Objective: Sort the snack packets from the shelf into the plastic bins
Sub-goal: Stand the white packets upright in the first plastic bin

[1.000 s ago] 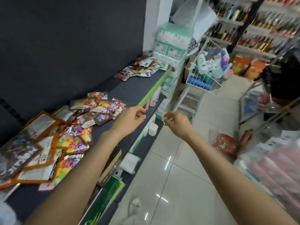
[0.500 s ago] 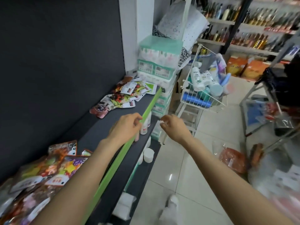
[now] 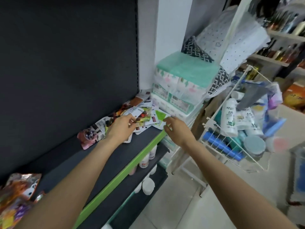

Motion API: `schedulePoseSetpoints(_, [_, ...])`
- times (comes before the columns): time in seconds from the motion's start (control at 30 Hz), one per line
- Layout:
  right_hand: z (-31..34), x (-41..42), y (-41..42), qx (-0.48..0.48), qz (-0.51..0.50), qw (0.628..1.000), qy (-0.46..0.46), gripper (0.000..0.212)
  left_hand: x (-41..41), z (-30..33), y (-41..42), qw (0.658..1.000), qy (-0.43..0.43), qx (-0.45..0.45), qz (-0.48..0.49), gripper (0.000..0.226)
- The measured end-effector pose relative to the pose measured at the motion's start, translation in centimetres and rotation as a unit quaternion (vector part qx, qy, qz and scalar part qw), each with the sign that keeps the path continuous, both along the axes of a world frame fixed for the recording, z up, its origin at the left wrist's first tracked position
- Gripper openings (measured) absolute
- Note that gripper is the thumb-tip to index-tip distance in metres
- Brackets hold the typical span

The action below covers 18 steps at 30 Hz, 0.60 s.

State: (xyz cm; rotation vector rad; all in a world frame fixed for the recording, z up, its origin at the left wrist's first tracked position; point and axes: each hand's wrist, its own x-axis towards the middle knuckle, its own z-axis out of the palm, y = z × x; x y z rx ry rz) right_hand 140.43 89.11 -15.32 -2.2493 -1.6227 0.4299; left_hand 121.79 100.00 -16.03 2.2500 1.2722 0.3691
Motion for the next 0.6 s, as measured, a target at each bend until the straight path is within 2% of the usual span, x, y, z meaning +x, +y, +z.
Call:
schedulePoseSetpoints(0.1, [-0.4, 1.5, 2.9, 0.013, 0.006, 1.000, 0.007, 0.036, 0.6, -1.7, 2.4, 0.999, 0.039, -0.011, 0.012, 0.031])
schedulePoseSetpoints(0.23, [-1.9, 3.1, 7.0, 0.003, 0.001, 1.000, 0.016, 0.040, 2.0, -3.9, 5.6, 0.990, 0.126, 0.019, 0.067, 0.046])
schedulePoseSetpoints(0.37, [-4.9, 3.5, 10.6, -0.035, 0.007, 0.999, 0.019, 0.050, 3.2, -6.8, 7.9, 0.989, 0.148, -0.007, 0.009, 0.081])
schedulePoseSetpoints(0.43, [-6.4, 3.4, 11.9, -0.030, 0.037, 0.998, 0.030, 0.058, 3.3, -8.0, 8.5, 0.988, 0.151, -0.034, -0.011, 0.091])
schedulePoseSetpoints(0.5, [-7.6, 3.2, 12.9, -0.040, 0.081, 0.995, 0.042, 0.065, 3.2, -8.7, 8.5, 0.988, 0.154, -0.031, -0.011, 0.092])
schedulePoseSetpoints(0.6, [-9.0, 3.3, 14.0, -0.081, 0.114, 0.989, 0.055, 0.069, 3.0, -8.9, 8.1, 0.986, 0.165, 0.022, 0.008, 0.077])
